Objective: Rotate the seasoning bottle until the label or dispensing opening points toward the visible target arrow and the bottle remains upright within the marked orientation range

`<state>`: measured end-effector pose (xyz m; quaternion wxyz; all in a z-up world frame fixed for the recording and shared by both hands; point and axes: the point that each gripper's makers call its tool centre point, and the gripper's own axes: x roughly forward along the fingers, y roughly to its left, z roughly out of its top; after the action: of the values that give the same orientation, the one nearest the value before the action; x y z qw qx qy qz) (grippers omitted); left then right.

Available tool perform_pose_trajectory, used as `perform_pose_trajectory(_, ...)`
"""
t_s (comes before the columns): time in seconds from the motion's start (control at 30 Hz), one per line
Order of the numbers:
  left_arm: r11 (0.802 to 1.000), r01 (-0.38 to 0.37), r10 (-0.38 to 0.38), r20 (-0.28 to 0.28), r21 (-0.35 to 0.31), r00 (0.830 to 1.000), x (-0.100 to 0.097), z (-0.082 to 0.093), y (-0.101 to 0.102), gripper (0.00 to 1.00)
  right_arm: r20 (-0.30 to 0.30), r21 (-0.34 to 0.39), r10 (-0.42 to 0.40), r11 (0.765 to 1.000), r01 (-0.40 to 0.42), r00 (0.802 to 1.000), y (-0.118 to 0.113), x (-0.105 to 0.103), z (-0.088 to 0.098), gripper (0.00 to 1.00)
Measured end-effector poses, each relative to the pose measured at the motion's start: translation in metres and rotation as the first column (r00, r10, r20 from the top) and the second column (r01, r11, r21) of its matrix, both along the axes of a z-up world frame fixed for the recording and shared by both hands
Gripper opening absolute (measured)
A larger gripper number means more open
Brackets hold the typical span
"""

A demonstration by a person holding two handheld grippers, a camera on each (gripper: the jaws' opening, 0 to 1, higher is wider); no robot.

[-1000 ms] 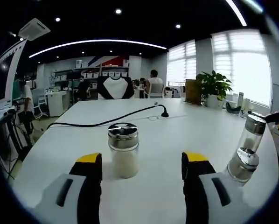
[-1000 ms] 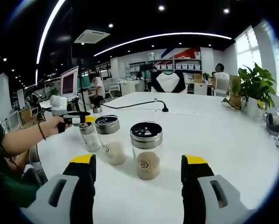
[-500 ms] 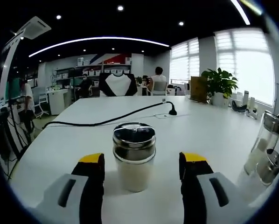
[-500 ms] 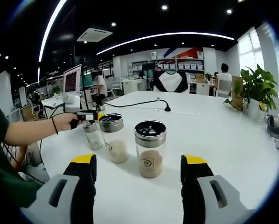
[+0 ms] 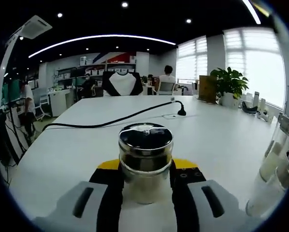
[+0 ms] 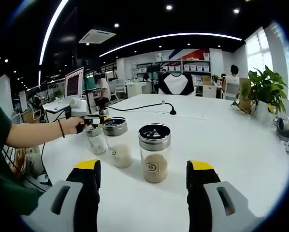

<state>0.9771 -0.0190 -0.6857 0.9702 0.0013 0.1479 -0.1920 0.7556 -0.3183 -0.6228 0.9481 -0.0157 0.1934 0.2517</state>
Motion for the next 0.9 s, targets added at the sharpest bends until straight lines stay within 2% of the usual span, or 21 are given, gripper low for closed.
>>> perform_pose_trajectory(0.4,1.0,0.001,-0.001,0.025,0.018,1.0,-0.003,0.004,0.0,0.37,-0.003,0.001,-0.007,1.0,0.007,1.0,-0.002,-0.001,-0.001,0.72)
perform_pose_trajectory(0.67,1.0,-0.02,0.02,0.018,0.011,1.0,-0.003,0.003,0.004,0.37,0.002,0.003,-0.011,1.0,0.011,1.0,-0.003,0.0,0.001,0.72)
perform_pose_trajectory(0.9,0.998,0.001,-0.002,0.02,0.058,1.0,-0.01,0.003,0.004,0.37,-0.001,0.004,-0.009,1.0,0.009,1.0,-0.004,-0.001,0.0,0.72)
